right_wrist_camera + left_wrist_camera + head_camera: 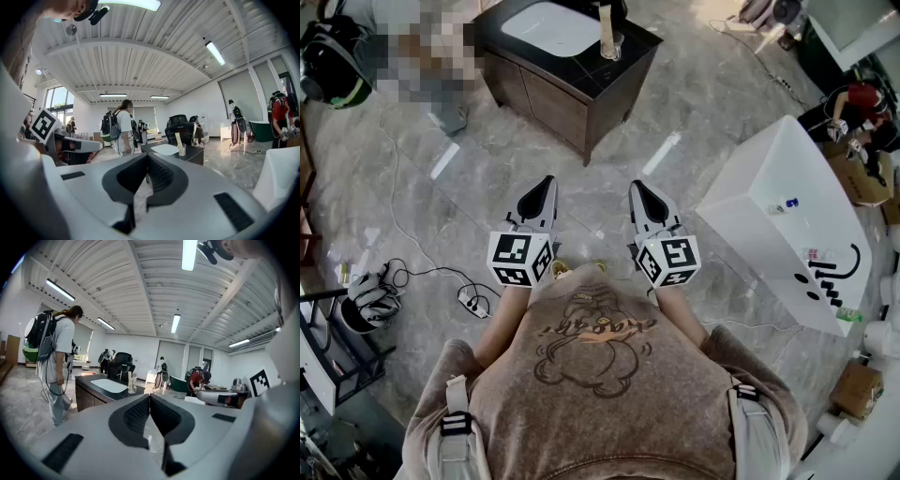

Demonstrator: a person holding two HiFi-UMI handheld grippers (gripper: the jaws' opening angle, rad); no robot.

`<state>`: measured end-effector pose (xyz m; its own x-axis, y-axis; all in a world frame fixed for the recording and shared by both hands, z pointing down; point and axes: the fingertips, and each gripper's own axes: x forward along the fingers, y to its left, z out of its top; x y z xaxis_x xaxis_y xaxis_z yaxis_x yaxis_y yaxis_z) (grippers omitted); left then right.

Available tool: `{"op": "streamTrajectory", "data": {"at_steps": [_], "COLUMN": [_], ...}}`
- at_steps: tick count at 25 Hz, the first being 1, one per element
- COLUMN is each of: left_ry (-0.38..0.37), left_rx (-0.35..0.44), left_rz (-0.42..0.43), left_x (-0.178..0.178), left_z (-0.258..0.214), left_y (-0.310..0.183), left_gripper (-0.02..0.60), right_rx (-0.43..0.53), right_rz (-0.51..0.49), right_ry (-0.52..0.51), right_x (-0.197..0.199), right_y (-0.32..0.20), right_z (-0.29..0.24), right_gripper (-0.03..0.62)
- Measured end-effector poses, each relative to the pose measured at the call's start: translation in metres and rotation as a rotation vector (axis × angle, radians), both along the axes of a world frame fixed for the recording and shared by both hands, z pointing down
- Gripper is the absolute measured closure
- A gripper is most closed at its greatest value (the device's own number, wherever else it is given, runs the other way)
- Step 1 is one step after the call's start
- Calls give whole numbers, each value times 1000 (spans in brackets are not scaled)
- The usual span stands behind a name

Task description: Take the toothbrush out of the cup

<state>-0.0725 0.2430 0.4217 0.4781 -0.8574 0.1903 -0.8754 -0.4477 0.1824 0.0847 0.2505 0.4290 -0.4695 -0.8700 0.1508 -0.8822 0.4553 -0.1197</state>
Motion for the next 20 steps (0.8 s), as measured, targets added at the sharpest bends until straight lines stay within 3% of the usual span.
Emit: {"op": "streamTrajectory", "data": {"at_steps": [20], "left_ry": [-6], "left_rx": [3], "left_rz": [43], "left_x": [-17], "left_z": [17], "left_y": [-23], "left_gripper": [565], "right_rx": [-11], "right_rz": [16], "right_ry": [-41], "right_x": [-26], "right_y": [-9], "right_z": [19], "right_gripper": [577]}}
